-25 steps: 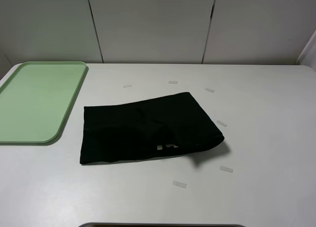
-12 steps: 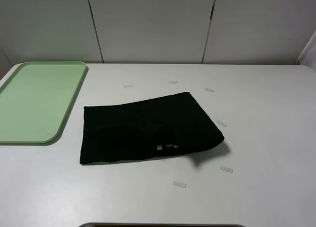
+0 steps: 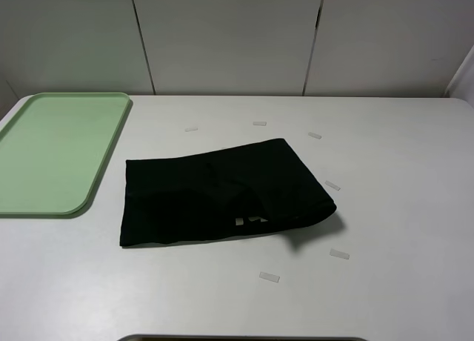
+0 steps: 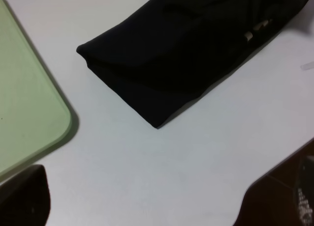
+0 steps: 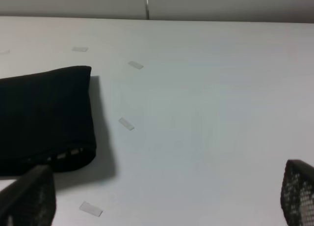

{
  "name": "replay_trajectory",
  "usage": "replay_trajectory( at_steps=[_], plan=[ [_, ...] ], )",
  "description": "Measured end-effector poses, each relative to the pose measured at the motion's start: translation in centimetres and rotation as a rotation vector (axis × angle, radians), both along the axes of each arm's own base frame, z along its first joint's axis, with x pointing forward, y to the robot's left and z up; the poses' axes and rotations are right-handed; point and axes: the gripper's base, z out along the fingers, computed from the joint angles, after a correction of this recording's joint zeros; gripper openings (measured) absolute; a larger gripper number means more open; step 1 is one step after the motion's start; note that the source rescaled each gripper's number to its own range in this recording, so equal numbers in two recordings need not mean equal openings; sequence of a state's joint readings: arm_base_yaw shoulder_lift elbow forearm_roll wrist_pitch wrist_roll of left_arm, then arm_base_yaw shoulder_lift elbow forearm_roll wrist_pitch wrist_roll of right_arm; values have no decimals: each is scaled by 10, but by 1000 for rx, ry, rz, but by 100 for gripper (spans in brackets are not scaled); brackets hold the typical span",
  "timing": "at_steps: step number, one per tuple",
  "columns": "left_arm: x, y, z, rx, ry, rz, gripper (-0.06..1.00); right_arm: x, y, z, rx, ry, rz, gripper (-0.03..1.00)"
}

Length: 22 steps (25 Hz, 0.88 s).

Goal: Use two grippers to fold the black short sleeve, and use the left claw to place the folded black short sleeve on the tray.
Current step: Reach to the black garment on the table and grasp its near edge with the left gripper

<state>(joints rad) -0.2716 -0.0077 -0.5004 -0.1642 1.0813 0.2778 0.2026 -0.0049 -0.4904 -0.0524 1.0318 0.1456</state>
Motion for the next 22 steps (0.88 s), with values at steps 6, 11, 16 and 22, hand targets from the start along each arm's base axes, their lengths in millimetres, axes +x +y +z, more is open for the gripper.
replay_trajectory(
  at_steps=[6,11,16,22],
  plan=[
    [0,0,0,0,0,0,100,0,-2,0,-55,-9,4,100],
    [0,0,0,0,0,0,100,0,-2,0,-123,-19,38,100],
    [0,0,0,0,0,0,100,0,2,0,-98,-15,72,100],
    [0,0,0,0,0,0,100,-2,8,0,-23,-5,111,100]
  ],
)
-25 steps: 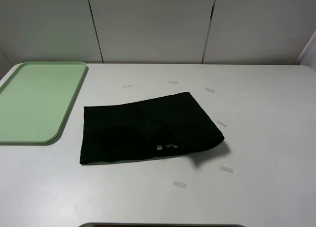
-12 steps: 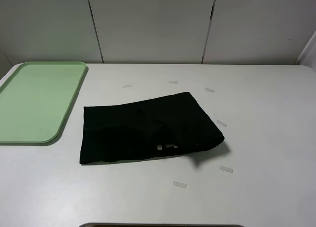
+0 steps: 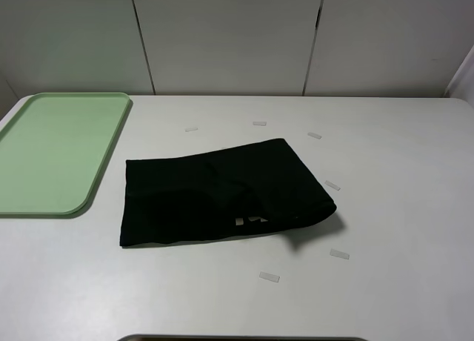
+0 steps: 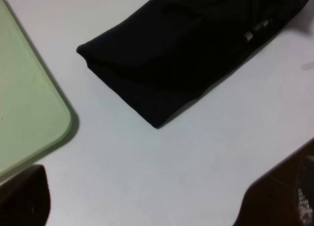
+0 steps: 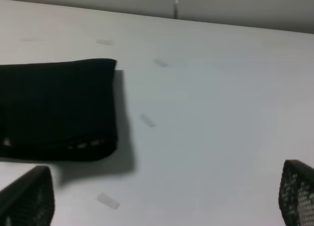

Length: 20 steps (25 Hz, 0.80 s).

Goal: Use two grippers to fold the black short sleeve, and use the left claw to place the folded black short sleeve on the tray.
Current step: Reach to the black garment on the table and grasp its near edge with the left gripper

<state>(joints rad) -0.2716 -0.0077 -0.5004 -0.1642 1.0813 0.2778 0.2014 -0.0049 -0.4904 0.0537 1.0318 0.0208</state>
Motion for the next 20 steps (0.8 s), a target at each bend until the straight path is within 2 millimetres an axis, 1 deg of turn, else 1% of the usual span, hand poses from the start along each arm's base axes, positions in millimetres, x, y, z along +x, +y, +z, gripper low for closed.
replay_trajectory(
  at_steps=[7,10,13,14,15,16,17,20],
  plan=[
    [0,0,0,-2,1,1,100,0,1,0,12,2,8,100],
    [0,0,1,-43,14,33,100,0,1,0,15,3,10,100],
    [9,-2,3,-146,101,124,100,0,2,0,17,3,12,100],
    [15,-4,4,-153,137,142,100,0,2,0,17,3,12,100],
    [15,-4,4,-153,137,142,100,0,2,0,17,3,12,100],
    [25,-7,5,-157,179,159,99,0,2,0,17,3,12,100],
    [40,-11,8,-162,227,176,99,0,2,0,17,3,12,100],
    [74,-24,9,-209,303,195,99,0,2,0,17,3,12,100]
  ],
)
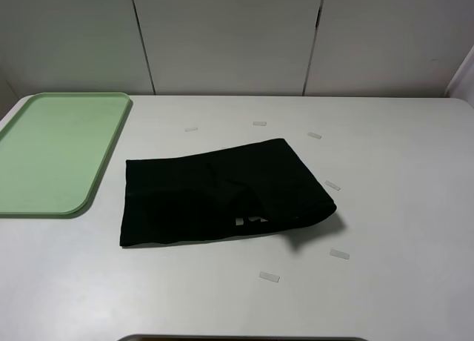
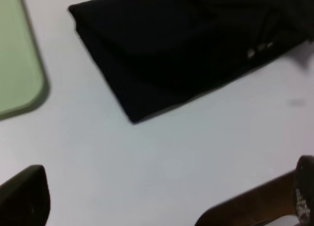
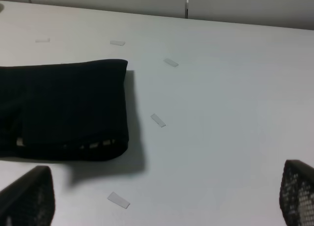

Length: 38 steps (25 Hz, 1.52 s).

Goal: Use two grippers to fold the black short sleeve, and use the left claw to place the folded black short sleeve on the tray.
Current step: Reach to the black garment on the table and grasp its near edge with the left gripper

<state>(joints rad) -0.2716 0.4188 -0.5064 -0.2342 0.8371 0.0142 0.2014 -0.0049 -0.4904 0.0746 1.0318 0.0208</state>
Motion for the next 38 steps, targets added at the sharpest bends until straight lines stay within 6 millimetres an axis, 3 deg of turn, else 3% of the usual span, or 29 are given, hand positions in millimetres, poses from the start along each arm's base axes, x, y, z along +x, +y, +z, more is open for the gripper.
replay_trajectory(
  at_steps=[4,9,14,20,24,32,38],
  plan=[
    [45,-16,-8,-71,82,34,97,0,0,0,0,0,0,100],
    [93,-28,-32,-129,190,82,94,0,0,0,0,0,0,100],
    [124,-10,-65,-148,355,181,92,0,0,0,0,0,0,100],
    [143,22,-97,-174,484,295,92,0,0,0,0,0,0,100],
    [155,32,-121,-206,544,313,92,0,0,0,0,0,0,100],
    [174,31,-159,-283,553,317,92,0,0,0,1,0,1,100],
    [183,14,-182,-300,548,290,92,0,0,0,1,0,1,100]
  ],
)
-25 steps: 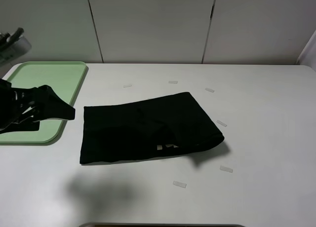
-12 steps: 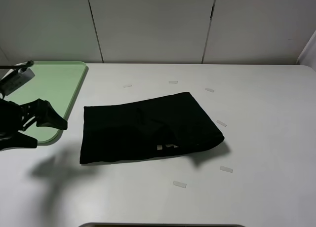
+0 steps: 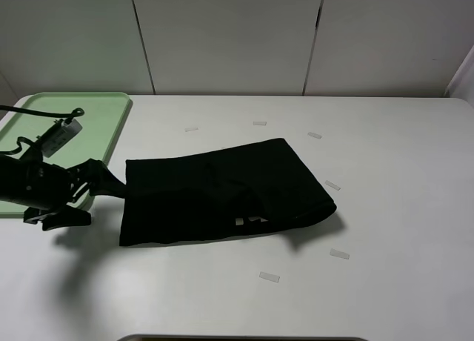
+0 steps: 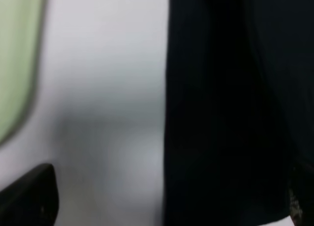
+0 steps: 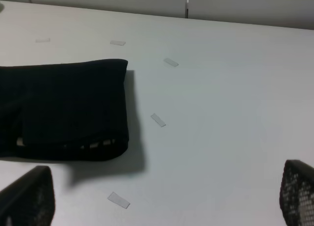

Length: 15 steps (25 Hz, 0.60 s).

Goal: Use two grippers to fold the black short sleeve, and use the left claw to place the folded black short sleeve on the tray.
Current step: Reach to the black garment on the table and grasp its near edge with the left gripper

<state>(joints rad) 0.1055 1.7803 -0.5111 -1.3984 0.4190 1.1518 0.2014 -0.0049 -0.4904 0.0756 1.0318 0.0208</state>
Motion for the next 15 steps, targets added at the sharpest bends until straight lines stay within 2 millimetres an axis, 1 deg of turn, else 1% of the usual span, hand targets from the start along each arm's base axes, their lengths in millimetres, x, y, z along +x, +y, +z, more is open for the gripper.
replay_trajectory(
  at_steps=[10,15],
  plan=[
    [9,-33,-7,-47,-71,-52,91,0,0,0,0,0,0,100],
    [8,-46,-8,-45,-78,-79,84,0,0,0,0,0,0,100]
  ],
)
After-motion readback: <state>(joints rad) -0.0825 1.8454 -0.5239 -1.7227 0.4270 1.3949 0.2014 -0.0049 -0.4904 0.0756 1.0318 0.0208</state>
